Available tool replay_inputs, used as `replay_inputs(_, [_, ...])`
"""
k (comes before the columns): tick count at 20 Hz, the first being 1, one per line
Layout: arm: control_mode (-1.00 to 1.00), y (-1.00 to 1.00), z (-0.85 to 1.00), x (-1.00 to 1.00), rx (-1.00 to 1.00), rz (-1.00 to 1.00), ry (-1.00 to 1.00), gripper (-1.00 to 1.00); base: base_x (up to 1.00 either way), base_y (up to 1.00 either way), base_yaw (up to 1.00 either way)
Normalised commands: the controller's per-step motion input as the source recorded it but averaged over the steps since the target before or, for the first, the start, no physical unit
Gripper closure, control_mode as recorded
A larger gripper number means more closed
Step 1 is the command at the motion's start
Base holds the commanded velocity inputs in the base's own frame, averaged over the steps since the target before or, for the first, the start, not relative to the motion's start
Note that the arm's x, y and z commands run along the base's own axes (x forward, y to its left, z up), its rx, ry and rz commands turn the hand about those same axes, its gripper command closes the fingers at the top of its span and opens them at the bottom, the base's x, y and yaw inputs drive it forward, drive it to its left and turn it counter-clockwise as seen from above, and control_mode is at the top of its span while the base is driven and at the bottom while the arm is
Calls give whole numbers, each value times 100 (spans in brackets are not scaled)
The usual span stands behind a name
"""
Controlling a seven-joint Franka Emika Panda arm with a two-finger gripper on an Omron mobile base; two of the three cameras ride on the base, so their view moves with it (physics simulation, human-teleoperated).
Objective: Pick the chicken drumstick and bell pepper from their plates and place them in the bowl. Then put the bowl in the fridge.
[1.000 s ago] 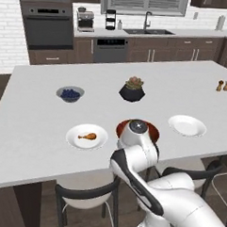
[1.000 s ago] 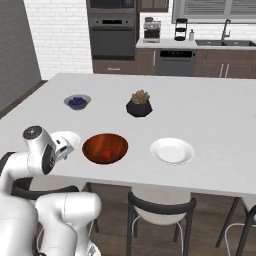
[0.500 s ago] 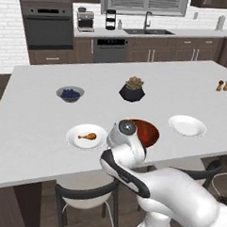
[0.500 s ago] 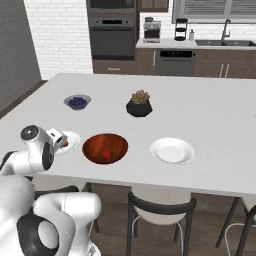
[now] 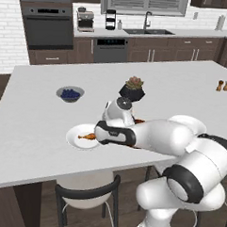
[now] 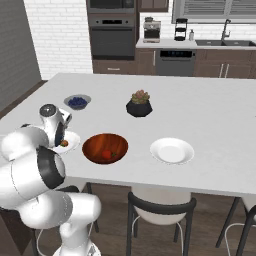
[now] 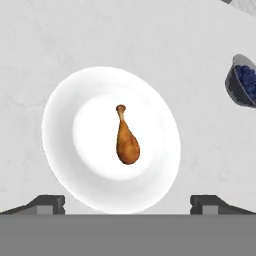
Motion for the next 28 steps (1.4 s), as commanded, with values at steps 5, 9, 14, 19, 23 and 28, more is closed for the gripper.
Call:
replay_inputs(5, [-100, 65, 6, 63, -21, 0, 0, -100, 0, 0, 0])
replay_inputs(9, [-100, 58, -4, 29, -25, 0, 0, -100, 0, 0, 0])
replay_inputs(14, [-100, 25, -6, 18, -10, 0, 3, -100, 0, 0, 0])
replay_inputs(19, [-100, 0, 0, 0, -1, 0, 9, -100, 0, 0, 0])
replay_inputs(23, [-100, 0, -1, 0, 0, -1, 14, -100, 0, 0, 0])
replay_inputs(28, [-100, -1, -27, 2, 0, 0, 12, -100, 0, 0, 0])
